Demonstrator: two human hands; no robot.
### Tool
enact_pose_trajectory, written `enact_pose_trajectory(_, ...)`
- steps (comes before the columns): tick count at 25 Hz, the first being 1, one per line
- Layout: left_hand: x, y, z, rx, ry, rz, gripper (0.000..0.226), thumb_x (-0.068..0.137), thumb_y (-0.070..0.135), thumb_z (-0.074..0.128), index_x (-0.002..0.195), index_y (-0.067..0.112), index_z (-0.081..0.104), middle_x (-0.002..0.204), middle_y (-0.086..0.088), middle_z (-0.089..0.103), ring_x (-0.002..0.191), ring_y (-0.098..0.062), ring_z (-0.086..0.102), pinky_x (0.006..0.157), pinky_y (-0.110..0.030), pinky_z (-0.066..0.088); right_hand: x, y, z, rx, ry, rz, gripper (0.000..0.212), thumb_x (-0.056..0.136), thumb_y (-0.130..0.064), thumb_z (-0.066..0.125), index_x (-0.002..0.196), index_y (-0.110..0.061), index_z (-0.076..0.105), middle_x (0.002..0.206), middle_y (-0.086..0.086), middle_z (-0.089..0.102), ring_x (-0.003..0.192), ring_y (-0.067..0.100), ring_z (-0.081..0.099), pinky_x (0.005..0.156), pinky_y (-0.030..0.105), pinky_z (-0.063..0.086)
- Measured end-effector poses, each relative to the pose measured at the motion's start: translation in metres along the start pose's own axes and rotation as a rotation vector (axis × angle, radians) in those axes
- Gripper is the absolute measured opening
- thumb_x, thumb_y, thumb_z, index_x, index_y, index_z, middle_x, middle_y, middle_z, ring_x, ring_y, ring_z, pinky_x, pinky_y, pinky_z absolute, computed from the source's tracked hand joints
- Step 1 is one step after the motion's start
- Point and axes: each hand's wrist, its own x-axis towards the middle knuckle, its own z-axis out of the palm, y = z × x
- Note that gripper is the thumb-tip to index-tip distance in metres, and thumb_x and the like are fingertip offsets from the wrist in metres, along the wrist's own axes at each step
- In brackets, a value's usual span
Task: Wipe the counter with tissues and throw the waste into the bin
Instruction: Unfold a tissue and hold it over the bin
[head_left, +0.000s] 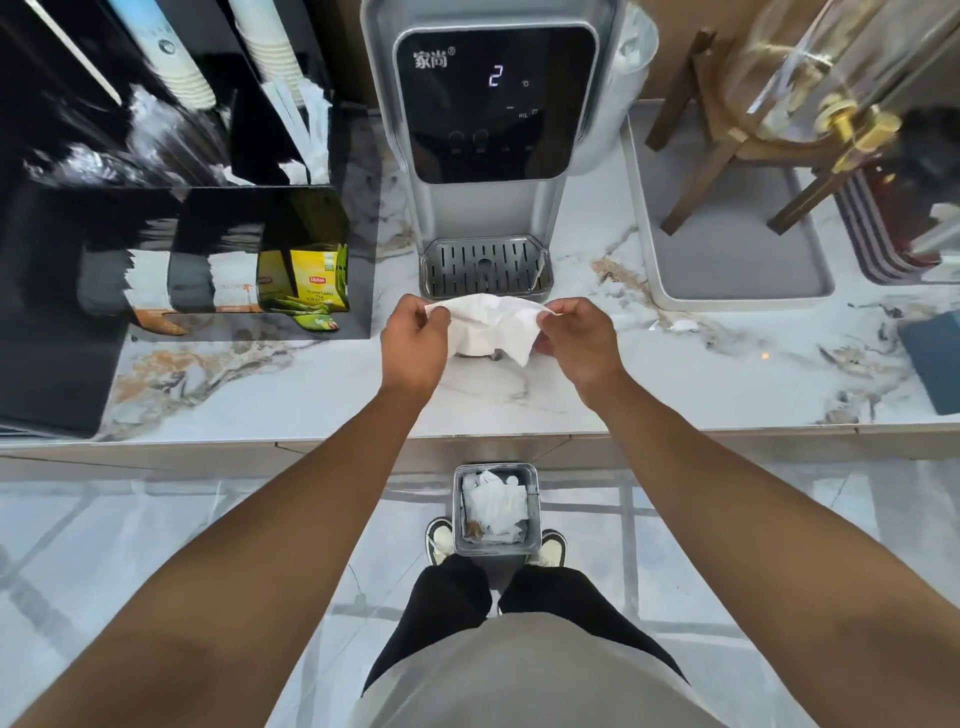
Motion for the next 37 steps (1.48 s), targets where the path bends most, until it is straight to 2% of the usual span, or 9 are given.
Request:
enact_pose_trajectory(3,-0.004,0.015,-0.001,0.024,0.041,0.061,0.028,0.092,0.019,0.051,0.070,0.022,0.035,0.064,0.006,0.036,0.053,-0.005,0.035,0.051,-0.019,0.033,-0.004,-0.010,-0.002,0.015,-0.048,-0.051,0.013,0.092,-0.007,0.063,0.102,-0.003,0.069,0.090,0.010,0.073,0.079,0.023,0.069,0.082,0.045,0.060)
enact_pose_trajectory(7,-0.004,0.027,-0.004,0.060,0.055,0.096,0.027,0.097,0.018,0.048,0.075,0.020,0.033,0.065,0.006,0.033,0.055,-0.007,0.032,0.055,-0.028,0.033,-0.005,-0.029,0.001,-0.058,0.018,-0.002,0.015,0.089,-0.012,0.061,0.078,-0.008,0.070,0.081,0.009,0.070,0.075,0.022,0.065,0.083,0.047,0.056)
enact_pose_trajectory(10,-0.002,0.040,-0.006,0.085,0.043,0.167,0.018,0.101,0.023,0.044,0.086,0.016,0.038,0.067,0.004,0.041,0.056,-0.004,0.041,0.057,-0.029,0.036,-0.004,-0.044,0.007,-0.021,0.099,0.037,0.015,0.087,-0.021,0.058,0.073,-0.016,0.062,0.085,0.007,0.066,0.083,0.025,0.062,0.088,0.048,0.054)
enact_pose_trajectory(14,0.000,0.053,-0.013,0.229,0.033,0.348,0.017,0.105,0.030,0.039,0.096,0.016,0.044,0.070,0.001,0.053,0.063,-0.012,0.050,0.059,-0.036,0.040,-0.006,-0.055,0.019,-0.106,0.241,-0.102,0.017,0.095,-0.027,0.050,0.089,-0.013,0.056,0.083,0.001,0.057,0.085,0.022,0.053,0.074,0.034,0.046)
enact_pose_trajectory(17,0.002,0.054,-0.018,0.287,-0.012,0.391,0.019,0.106,0.030,0.038,0.099,0.013,0.044,0.069,-0.003,0.053,0.063,-0.018,0.049,0.061,-0.039,0.040,-0.009,-0.058,0.022,-0.210,0.325,-0.230,0.026,0.101,-0.028,0.043,0.105,-0.005,0.053,0.094,0.007,0.060,0.090,0.026,0.057,0.081,0.038,0.048)
enact_pose_trajectory(22,0.005,0.054,-0.024,0.242,-0.078,0.377,0.019,0.106,0.030,0.041,0.105,0.012,0.047,0.076,-0.010,0.059,0.070,-0.021,0.053,0.067,-0.044,0.048,-0.019,-0.053,0.017,-0.355,0.359,-0.409,0.025,0.104,-0.031,0.041,0.102,-0.009,0.052,0.083,0.001,0.061,0.078,0.021,0.058,0.068,0.028,0.041)
enact_pose_trajectory(29,0.002,0.042,-0.036,0.248,-0.160,0.314,0.017,0.105,0.029,0.044,0.103,0.013,0.046,0.070,-0.003,0.055,0.068,-0.019,0.051,0.065,-0.036,0.043,-0.032,-0.035,0.006,-0.440,0.337,-0.436,0.022,0.102,-0.037,0.044,0.096,-0.018,0.053,0.075,-0.005,0.063,0.075,0.019,0.061,0.065,0.028,0.045)
enact_pose_trajectory(34,-0.014,0.035,-0.036,0.171,-0.134,0.246,0.017,0.102,0.024,0.052,0.091,0.013,0.045,0.076,-0.002,0.047,0.070,-0.017,0.042,0.065,-0.026,0.041,-0.047,-0.023,-0.002,-0.358,0.287,-0.399,0.024,0.098,-0.041,0.051,0.092,-0.018,0.053,0.062,-0.009,0.058,0.055,0.006,0.050,0.056,0.025,0.041)
enact_pose_trajectory(37,-0.033,0.033,-0.038,0.133,-0.088,0.175,0.017,0.101,0.024,0.053,0.091,0.012,0.046,0.091,-0.009,0.053,0.081,-0.022,0.048,0.077,-0.043,0.052,-0.060,-0.017,-0.006,-0.271,0.239,-0.378,0.030,0.093,-0.043,0.062,0.092,-0.013,0.057,0.064,0.004,0.058,0.059,0.012,0.051,0.056,0.019,0.041)
